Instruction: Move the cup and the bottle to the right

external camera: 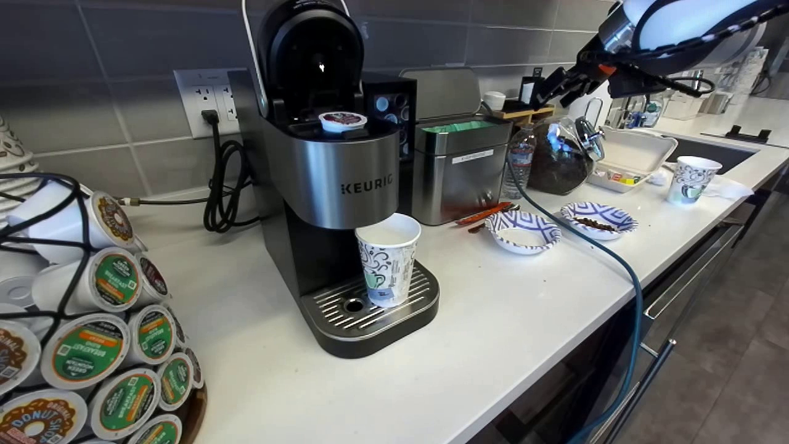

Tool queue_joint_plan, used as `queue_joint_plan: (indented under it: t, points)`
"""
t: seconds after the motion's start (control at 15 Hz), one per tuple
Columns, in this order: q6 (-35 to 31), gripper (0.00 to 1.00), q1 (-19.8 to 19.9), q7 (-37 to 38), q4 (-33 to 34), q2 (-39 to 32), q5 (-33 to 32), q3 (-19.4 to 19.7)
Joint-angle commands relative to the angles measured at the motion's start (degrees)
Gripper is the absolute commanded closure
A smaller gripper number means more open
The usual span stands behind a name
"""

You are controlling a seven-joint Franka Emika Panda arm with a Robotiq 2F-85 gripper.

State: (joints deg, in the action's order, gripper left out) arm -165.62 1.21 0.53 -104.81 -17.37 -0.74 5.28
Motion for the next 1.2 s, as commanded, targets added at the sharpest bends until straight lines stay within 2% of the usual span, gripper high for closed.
queue_joint_plan:
  t: [0.0, 0.27, 0.33, 0.53, 0.8, 0.87, 0.93, 1.0, 1.13]
  points:
    - [3.43, 0.0, -3.22, 7.17, 6.6, -4.7, -4.5, 4.85]
    - [9.2, 0.0, -5.2, 9.47, 11.02, -7.21, -5.86, 6.69]
    - [11.17, 0.02, -4.79, 10.44, 12.4, -7.86, -7.02, 6.33]
    - [19.63, 0.03, -3.3, 10.23, 17.57, -9.73, -5.01, 4.33]
    - [29.87, 0.1, -1.68, 10.39, 24.24, -12.94, -3.03, 2.75]
    - [31.16, 0.15, -1.25, 10.31, 25.46, -13.74, -2.44, 2.23]
    - [32.3, 0.14, -0.46, 9.8, 27.13, -14.95, -1.22, 1.36]
    - [33.31, 0.17, 0.42, 9.04, 28.65, -16.02, 0.48, 0.29]
    - [32.68, 0.16, 1.39, 8.73, 31.29, -18.23, 2.27, -0.84]
